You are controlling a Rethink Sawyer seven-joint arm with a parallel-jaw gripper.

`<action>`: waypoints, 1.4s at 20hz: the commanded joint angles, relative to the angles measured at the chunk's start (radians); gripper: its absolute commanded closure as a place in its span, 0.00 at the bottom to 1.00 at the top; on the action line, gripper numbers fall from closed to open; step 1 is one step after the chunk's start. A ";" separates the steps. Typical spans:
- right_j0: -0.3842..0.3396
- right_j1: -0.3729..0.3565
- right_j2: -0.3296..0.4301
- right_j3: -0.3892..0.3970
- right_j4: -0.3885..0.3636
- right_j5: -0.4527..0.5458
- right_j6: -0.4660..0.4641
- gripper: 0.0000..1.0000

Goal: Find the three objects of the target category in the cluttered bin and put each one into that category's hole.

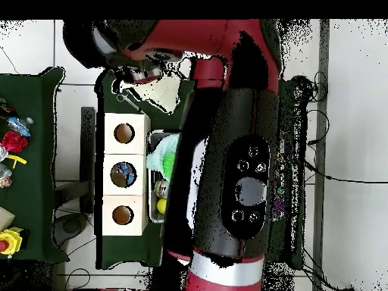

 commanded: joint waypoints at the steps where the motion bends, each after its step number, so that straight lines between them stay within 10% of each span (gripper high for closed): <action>1: 0.016 0.103 -0.018 -0.109 0.037 -0.014 0.401 1.00; 28: 0.075 -0.204 0.008 0.437 0.133 -0.122 0.253 1.00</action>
